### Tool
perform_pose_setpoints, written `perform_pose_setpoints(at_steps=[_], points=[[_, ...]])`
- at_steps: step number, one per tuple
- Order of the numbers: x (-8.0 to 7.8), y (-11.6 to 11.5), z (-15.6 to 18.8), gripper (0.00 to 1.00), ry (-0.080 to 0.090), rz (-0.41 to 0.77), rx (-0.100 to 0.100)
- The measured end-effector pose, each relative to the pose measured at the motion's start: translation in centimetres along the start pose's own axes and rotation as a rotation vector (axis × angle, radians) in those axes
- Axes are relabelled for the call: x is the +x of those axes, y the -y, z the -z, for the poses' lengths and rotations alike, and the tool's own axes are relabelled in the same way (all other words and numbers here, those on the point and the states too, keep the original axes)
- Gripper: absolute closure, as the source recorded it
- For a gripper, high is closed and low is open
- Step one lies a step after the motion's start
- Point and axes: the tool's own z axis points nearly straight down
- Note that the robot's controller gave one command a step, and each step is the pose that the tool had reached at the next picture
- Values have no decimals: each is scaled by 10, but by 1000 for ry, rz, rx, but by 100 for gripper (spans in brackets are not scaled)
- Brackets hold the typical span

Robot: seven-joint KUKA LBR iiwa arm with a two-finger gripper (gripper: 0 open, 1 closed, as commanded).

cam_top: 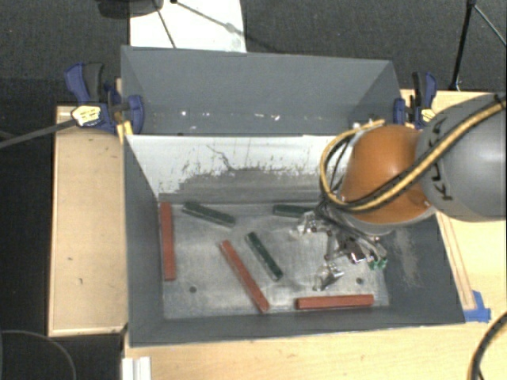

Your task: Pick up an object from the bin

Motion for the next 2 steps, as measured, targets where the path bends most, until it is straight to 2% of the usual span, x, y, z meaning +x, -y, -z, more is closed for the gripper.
perform_pose_setpoints(at_steps=[1,2], points=[[11,-18,-23,0,0,-52,-4],[19,-14,-41,0,-5,-234,-1]])
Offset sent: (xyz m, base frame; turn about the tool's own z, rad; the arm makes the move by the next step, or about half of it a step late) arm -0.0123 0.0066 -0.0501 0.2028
